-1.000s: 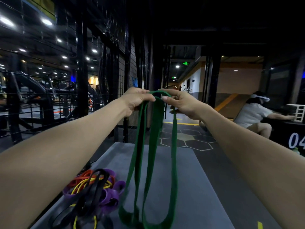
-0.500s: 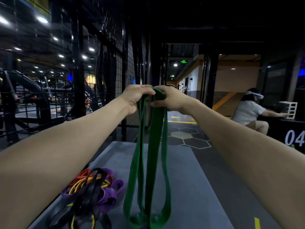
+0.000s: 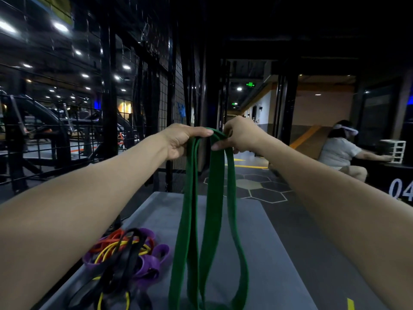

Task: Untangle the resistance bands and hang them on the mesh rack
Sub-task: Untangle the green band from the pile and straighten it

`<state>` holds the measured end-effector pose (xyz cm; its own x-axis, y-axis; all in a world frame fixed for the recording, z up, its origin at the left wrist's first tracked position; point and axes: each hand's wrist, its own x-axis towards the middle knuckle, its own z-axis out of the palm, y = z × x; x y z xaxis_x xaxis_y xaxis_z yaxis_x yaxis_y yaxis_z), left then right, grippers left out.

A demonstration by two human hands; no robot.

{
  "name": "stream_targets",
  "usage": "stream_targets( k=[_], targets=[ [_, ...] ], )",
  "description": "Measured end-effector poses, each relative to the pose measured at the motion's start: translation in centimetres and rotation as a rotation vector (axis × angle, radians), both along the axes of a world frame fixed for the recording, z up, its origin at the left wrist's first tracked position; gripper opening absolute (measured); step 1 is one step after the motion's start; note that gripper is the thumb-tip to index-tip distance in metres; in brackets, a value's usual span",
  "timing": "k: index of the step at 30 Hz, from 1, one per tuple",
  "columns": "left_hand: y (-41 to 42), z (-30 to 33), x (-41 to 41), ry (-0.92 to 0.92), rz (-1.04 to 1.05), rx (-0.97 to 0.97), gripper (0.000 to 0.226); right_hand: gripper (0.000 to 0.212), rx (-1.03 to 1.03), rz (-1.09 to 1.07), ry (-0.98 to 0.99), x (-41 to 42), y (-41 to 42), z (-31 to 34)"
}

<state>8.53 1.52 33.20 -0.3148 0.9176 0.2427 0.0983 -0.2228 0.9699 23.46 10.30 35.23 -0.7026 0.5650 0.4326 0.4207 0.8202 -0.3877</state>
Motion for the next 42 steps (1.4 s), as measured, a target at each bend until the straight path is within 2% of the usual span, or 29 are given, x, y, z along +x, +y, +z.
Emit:
stream_targets(
  k=[5, 8, 10, 13, 15, 18, 20, 21, 25, 28, 32, 36, 39, 42],
  targets=[
    [-0.2, 0.1, 0.5, -0.099, -0.066, 0.032, 0.010, 0.040, -0.080, 0.036, 0.155, 0.1, 0.1, 0.5],
    [-0.4, 0.1, 0.9, -0.102, -0.052, 0.052, 0.002, 0.026, 0.013, 0.060, 0.132, -0.3, 0.1, -0.1],
    [-0.6, 0.0, 1.3, -0.071, -0.044, 0.070, 0.005, 0.015, 0.134, 0.023, 0.134, -0.6, 0.4, -0.3],
    [-0.6, -0.6, 1.8, 0.016, -0.039, 0.096, 0.027, 0.008, 0.310, -0.093, 0.190, -1.0, 0.4, -0.3],
    [0.0, -1.8, 2.0, 0.106, 0.014, 0.105, 0.062, 0.009, 0.346, -0.133, 0.241, -1.4, 0.3, -0.3],
    [1.4, -5.6, 2.7, 0.321, 0.143, 0.031, 0.088, 0.010, 0.286, -0.192, 0.384, -1.4, 0.2, 0.1],
    [2.7, -8.7, 3.3, 0.319, 0.198, 0.010, 0.106, 0.009, 0.209, -0.229, 0.490, -0.8, 0.3, 0.9],
    [3.2, -10.1, 3.7, 0.298, 0.203, 0.027, 0.107, 0.010, 0.181, -0.240, 0.533, -0.6, 0.4, 1.4],
    [5.9, -13.3, 5.1, 0.173, 0.191, 0.047, 0.085, 0.015, 0.156, -0.258, 0.594, 0.1, 0.8, 2.1],
    [7.9, -14.3, 5.6, 0.137, 0.187, -0.013, 0.064, 0.018, 0.143, -0.297, 0.628, 1.5, 2.0, 1.3],
    [8.8, -16.3, 4.2, 0.354, 0.178, -0.139, 0.042, 0.027, -0.012, -0.446, 0.684, 4.9, 6.2, -1.2],
    [10.2, -18.9, 1.1, 0.416, 0.124, -0.251, 0.054, 0.026, -0.227, -0.581, 0.750, 7.5, 11.2, -4.9],
    [12.0, -19.1, -1.1, 0.511, 0.166, -0.272, 0.047, 0.026, -0.330, -0.644, 0.789, 7.4, 14.5, -8.6],
    [14.1, -17.2, -5.1, 0.649, 0.265, -0.277, 0.052, 0.029, -0.422, -0.655, 0.821, 5.7, 17.9, -12.8]
  ],
)
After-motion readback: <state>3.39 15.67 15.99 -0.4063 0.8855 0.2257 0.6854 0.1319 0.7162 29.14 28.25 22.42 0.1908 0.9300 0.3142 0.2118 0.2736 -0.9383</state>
